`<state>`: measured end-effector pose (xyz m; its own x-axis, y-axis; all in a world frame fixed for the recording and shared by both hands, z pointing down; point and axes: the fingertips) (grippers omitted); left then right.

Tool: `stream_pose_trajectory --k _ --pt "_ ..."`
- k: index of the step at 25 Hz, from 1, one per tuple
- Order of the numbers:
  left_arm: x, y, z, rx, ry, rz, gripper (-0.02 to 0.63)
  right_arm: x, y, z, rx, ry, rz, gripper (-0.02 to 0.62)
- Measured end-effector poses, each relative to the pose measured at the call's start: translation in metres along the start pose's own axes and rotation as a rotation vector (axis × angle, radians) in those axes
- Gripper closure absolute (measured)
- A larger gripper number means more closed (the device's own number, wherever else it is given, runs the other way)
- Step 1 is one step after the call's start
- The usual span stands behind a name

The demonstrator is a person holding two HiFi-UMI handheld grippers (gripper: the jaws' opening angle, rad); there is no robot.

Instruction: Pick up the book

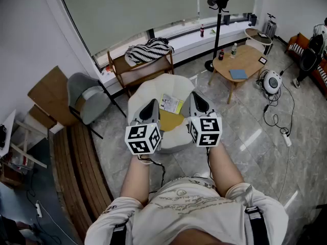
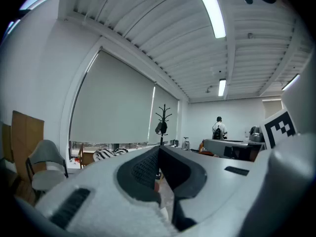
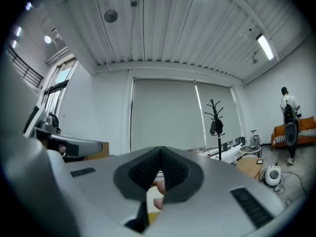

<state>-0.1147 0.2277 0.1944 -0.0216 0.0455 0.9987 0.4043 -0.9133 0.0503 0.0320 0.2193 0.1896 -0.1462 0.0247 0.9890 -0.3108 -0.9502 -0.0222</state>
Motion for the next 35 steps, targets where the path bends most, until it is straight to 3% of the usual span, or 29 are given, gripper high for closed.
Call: stream_pose_trajectory --k 8,15,25,35 --pt "0.010 0.000 0.013 -0.007 -0.026 -0.021 0.594 0.007 -0.013 0.010 -0.008 -0.015 -0.014 0.574" --pt "0.019 -0.003 0.014 -0.021 -0.009 -0.033 0.594 0.013 -0.021 0.008 -0.045 0.035 0.006 0.574" --pt "0.032 0.010 0.021 -0.012 0.007 -0.038 0.594 0.027 -0.007 0.010 -0.047 0.033 -0.033 0.574" --pt "0.028 0.048 0.024 -0.032 0.025 -0.044 0.594 0.020 0.022 0.039 -0.063 0.050 -0.025 0.574"
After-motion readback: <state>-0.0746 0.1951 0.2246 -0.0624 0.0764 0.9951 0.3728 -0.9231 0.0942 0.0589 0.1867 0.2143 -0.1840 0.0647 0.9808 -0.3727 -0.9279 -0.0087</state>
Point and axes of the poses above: the fingertips, and each gripper's own axes: y forward along the fingers, z to its right, x out of its underside, and after that the axes turned 5 degrees about y, right-handed
